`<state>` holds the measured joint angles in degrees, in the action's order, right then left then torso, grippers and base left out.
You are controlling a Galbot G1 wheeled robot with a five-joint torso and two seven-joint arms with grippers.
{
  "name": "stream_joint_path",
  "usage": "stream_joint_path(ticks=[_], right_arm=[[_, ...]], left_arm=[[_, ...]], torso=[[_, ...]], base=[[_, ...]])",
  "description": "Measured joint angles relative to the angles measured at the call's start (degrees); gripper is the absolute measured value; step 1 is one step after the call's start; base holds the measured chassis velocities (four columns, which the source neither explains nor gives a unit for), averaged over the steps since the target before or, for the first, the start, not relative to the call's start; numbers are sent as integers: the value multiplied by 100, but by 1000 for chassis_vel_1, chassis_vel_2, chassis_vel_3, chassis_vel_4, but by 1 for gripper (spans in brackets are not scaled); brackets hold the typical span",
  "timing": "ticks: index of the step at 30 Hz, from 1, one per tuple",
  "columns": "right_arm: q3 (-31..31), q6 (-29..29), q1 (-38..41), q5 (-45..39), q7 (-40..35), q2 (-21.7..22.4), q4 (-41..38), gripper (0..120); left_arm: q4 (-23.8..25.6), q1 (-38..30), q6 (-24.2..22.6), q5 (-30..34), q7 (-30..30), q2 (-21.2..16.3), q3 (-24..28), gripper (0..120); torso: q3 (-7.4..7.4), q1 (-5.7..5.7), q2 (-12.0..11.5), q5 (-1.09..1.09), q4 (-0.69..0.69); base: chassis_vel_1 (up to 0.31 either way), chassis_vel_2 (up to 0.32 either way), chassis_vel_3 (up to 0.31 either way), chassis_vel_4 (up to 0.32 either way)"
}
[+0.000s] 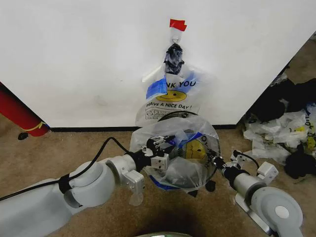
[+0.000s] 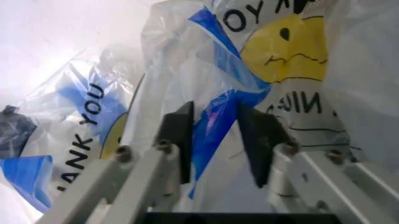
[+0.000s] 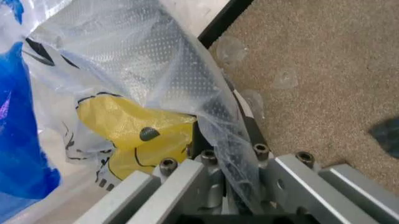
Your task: Pick up the garbage bag from the wall and place it over the trash bin.
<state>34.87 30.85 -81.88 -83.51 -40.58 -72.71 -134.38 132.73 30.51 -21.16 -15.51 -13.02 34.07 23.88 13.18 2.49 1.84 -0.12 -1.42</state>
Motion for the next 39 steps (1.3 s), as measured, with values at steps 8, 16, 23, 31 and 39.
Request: stream_joint_path(ticks=[8,16,23,31,39], right_arm=[[-10,0,-19,44,13,-19,-4,0],[-34,13,-45,128,54,-24,-8,0],[-134,55,-174,585,346,43,-49,0],[-309,92,-404,1666,877,174,-247,0],[-492,27,-793,2423,1404,369,-390,0]], left_arm=[[20,52,-13,98,176,-18,-47,2],[286,181,-343,1217,515,-73,-114,0],[630,-328,-1027,3520,1151,-12,-127,0],[368,-1137,-1498,5251,2042,404,-127,0],[-332,-1526,-1584,6258,3156,720,-258,0]], torso=[[0,0,0,0,1],[0,0,0,-1,1],[0,0,0,0,1],[0,0,0,0,1],[0,0,0,0,0]], base=[[0,0,0,0],[0,0,0,0],[0,0,0,0],[0,0,0,0],[0,0,0,0]])
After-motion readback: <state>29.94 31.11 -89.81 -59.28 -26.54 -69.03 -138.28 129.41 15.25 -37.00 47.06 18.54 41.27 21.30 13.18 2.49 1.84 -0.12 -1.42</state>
